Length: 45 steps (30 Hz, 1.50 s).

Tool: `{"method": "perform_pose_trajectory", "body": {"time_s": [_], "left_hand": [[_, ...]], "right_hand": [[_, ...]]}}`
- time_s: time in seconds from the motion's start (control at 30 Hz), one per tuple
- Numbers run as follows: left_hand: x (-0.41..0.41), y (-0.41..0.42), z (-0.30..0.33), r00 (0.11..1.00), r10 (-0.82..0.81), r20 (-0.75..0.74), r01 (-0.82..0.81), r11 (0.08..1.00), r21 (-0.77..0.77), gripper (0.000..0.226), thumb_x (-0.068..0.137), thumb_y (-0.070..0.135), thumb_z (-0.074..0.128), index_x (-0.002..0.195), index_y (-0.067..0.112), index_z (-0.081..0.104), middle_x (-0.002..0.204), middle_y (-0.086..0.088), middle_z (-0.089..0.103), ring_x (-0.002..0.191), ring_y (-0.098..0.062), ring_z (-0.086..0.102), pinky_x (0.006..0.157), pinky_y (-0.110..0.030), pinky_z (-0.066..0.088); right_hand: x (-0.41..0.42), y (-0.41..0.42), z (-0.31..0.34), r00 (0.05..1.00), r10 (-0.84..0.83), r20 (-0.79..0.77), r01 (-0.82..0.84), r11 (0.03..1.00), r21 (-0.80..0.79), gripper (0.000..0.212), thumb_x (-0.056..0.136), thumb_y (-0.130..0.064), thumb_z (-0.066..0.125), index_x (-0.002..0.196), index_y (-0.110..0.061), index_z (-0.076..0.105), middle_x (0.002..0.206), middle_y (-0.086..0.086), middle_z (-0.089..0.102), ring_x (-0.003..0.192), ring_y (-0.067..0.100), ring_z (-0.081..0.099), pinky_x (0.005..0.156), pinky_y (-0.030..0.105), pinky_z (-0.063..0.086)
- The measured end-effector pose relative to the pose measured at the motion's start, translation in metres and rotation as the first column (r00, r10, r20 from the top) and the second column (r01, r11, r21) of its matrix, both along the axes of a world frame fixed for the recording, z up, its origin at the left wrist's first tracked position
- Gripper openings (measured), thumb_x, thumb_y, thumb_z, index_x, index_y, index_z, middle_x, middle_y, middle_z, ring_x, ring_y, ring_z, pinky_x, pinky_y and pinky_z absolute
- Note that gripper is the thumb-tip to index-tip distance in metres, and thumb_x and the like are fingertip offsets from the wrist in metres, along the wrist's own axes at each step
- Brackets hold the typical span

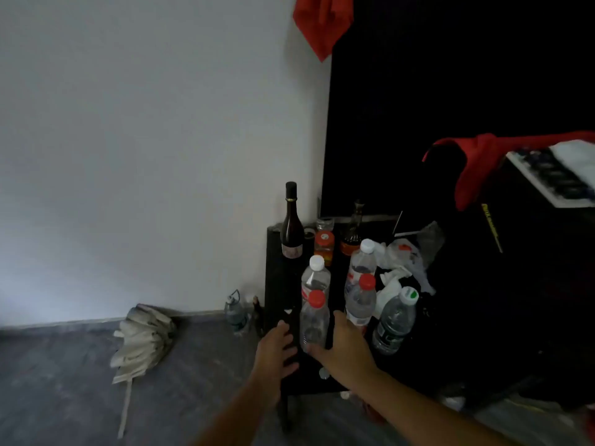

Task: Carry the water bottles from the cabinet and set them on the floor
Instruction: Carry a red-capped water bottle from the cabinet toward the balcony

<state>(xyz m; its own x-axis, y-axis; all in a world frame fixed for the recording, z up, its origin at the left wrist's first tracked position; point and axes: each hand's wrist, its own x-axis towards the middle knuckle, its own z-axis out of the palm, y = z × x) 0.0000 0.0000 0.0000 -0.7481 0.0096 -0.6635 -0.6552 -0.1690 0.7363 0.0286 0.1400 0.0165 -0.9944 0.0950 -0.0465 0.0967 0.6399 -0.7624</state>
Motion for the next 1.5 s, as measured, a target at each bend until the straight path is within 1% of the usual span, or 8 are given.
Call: {"method": "perform_pose_trajectory", "body": {"time_s": [0.1,0.23,0.43,0.7,1.13,1.3,1.37,1.5], "left_hand": [[-0.001,0.003,-0.018,0.998,0.042,0.052,-0.046,0.996,0.083,0.059,0.095,0.052,0.042,0.142,0.015,0.042,0.145,-0.011,0.044,0.126,-0.031,0.047,0.09,-0.04,0.043],[-0.003,0.006,-0.035,0.996,0.059,0.062,-0.065,0.993,0.097,0.06,0.095,0.052,0.042,0.142,0.015,0.042,0.146,-0.011,0.043,0.127,-0.032,0.046,0.089,-0.04,0.044],[-0.009,0.004,-0.043,0.998,0.043,0.034,-0.047,0.993,0.11,0.058,0.095,0.051,0.043,0.14,0.015,0.045,0.144,-0.011,0.045,0.125,-0.03,0.048,0.089,-0.04,0.046],[-0.017,-0.002,-0.027,1.0,0.017,0.018,-0.019,0.996,0.086,0.058,0.096,0.051,0.042,0.141,0.015,0.043,0.146,-0.013,0.043,0.127,-0.031,0.046,0.092,-0.041,0.044],[-0.019,-0.008,0.088,0.987,0.11,0.117,-0.13,0.976,0.175,0.062,0.094,0.056,0.041,0.137,0.011,0.045,0.142,-0.016,0.045,0.125,-0.035,0.046,0.088,-0.044,0.045],[-0.033,-0.005,0.132,0.987,0.061,0.15,-0.107,0.941,0.322,0.067,0.093,0.061,0.037,0.123,0.004,0.052,0.109,-0.018,0.063,0.099,-0.033,0.059,0.082,-0.043,0.048],[-0.037,-0.005,0.143,0.984,0.063,0.169,-0.127,0.908,0.4,0.067,0.092,0.061,0.039,0.112,-0.001,0.055,0.104,-0.021,0.066,0.096,-0.036,0.062,0.074,-0.042,0.05],[-0.039,-0.007,0.153,0.976,0.104,0.192,-0.187,0.853,0.487,0.068,0.091,0.059,0.042,0.104,-0.006,0.057,0.101,-0.025,0.068,0.097,-0.039,0.063,0.073,-0.044,0.052]], "right_hand": [[-0.009,-0.005,-0.014,0.997,-0.032,-0.075,0.03,0.999,-0.018,0.061,0.07,-0.041,0.079,0.117,-0.015,0.05,0.108,-0.001,0.059,0.103,0.013,0.056,0.086,0.031,0.05],[-0.02,-0.011,-0.027,0.987,-0.088,-0.131,0.087,0.996,-0.015,0.058,0.07,-0.039,0.079,0.114,-0.013,0.052,0.106,0.0,0.06,0.1,0.015,0.058,0.085,0.034,0.051],[-0.026,-0.012,-0.034,0.969,-0.16,-0.188,0.154,0.987,-0.045,0.043,0.074,-0.029,0.079,0.108,-0.016,0.055,0.093,-0.009,0.061,0.088,0.008,0.06,0.07,0.011,0.041],[-0.029,-0.012,-0.016,0.966,-0.18,-0.188,0.172,0.983,-0.058,0.04,0.073,-0.029,0.08,0.103,-0.02,0.055,0.085,-0.014,0.058,0.077,-0.004,0.055,0.061,0.007,0.038],[-0.03,-0.015,0.135,0.948,-0.152,-0.28,0.147,0.988,-0.039,0.04,0.074,-0.038,0.077,0.101,-0.017,0.057,0.084,-0.004,0.062,0.077,0.01,0.06,0.062,0.021,0.047],[-0.036,-0.02,0.197,0.941,-0.121,-0.315,0.109,0.992,-0.058,0.04,0.073,-0.041,0.076,0.099,-0.02,0.055,0.082,-0.009,0.058,0.075,0.01,0.058,0.061,0.024,0.046],[-0.038,-0.022,0.21,0.937,-0.108,-0.333,0.099,0.994,-0.045,0.036,0.072,-0.041,0.076,0.09,-0.022,0.052,0.075,-0.012,0.053,0.068,0.007,0.053,0.057,0.021,0.04],[-0.038,-0.028,0.221,0.939,-0.107,-0.326,0.1,0.994,-0.04,0.039,0.073,-0.043,0.076,0.095,-0.019,0.055,0.083,-0.006,0.06,0.076,0.011,0.059,0.063,0.025,0.048]]}}
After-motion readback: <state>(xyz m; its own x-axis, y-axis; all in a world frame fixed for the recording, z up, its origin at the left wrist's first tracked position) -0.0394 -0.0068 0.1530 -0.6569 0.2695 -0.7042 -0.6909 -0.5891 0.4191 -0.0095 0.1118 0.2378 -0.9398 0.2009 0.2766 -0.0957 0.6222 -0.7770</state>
